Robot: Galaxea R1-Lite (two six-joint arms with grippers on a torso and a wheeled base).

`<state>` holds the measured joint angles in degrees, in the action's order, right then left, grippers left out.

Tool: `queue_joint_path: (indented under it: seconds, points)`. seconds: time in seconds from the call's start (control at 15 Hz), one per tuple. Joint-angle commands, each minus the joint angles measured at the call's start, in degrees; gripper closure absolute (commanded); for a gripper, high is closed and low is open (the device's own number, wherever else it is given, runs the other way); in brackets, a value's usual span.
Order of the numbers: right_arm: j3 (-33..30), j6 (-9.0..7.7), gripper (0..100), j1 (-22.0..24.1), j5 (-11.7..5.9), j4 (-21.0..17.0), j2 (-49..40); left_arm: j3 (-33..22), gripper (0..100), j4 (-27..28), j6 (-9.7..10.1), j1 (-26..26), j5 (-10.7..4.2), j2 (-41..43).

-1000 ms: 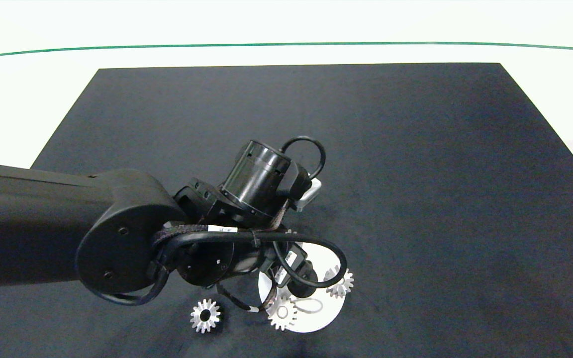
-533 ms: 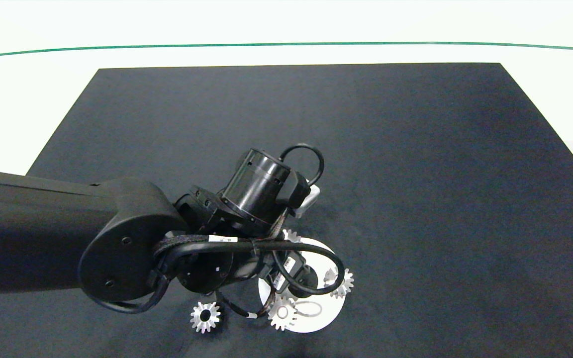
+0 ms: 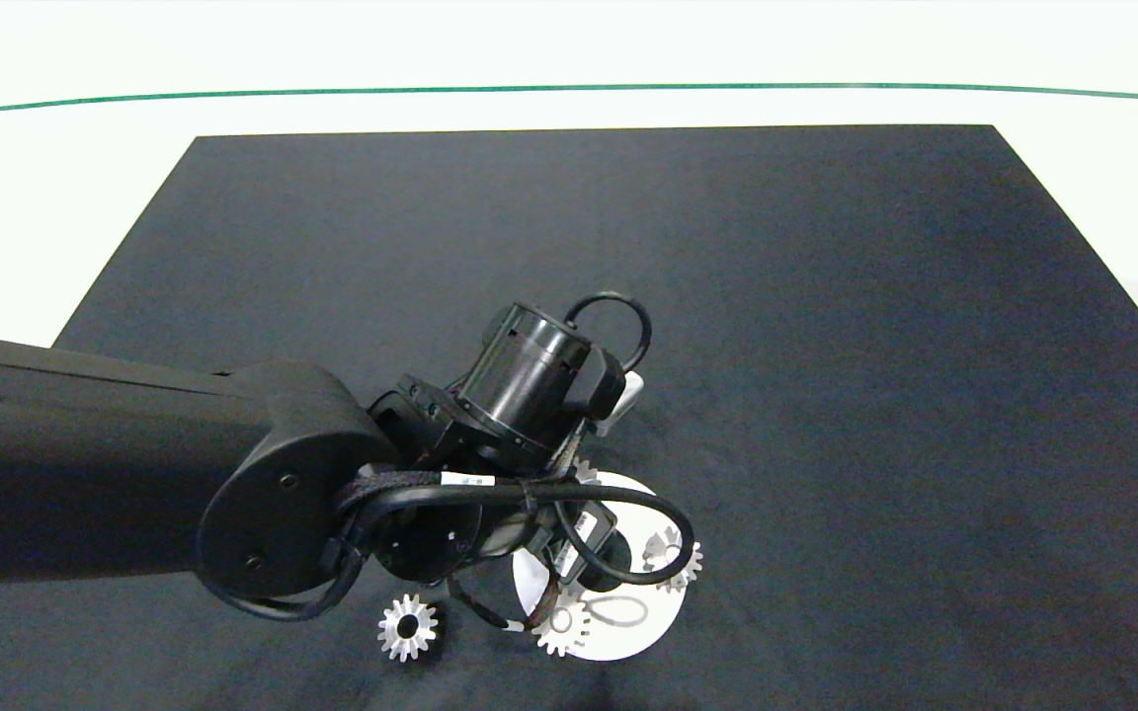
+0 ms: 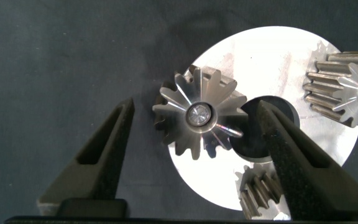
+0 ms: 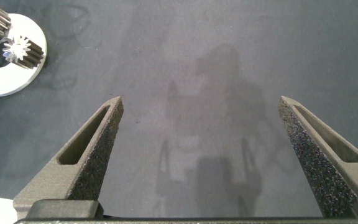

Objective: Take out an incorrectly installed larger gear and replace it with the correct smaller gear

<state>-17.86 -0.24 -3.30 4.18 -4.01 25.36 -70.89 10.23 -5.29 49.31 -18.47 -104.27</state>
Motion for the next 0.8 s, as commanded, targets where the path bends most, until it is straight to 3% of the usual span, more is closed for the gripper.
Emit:
queue_joint_path:
  seconds: [0.07,0.8]
  points:
    - [0.19,-0.02,0,-0.04,0.04,0.06,0.04,-0.30,28,0.06,0.02,0.00,-0.25,-0.59]
    - [0.63,-0.11,0,-0.04,0.04,0.23,0.31,-0.22,50,0.14,0.11,0.08,-0.08,-0.50]
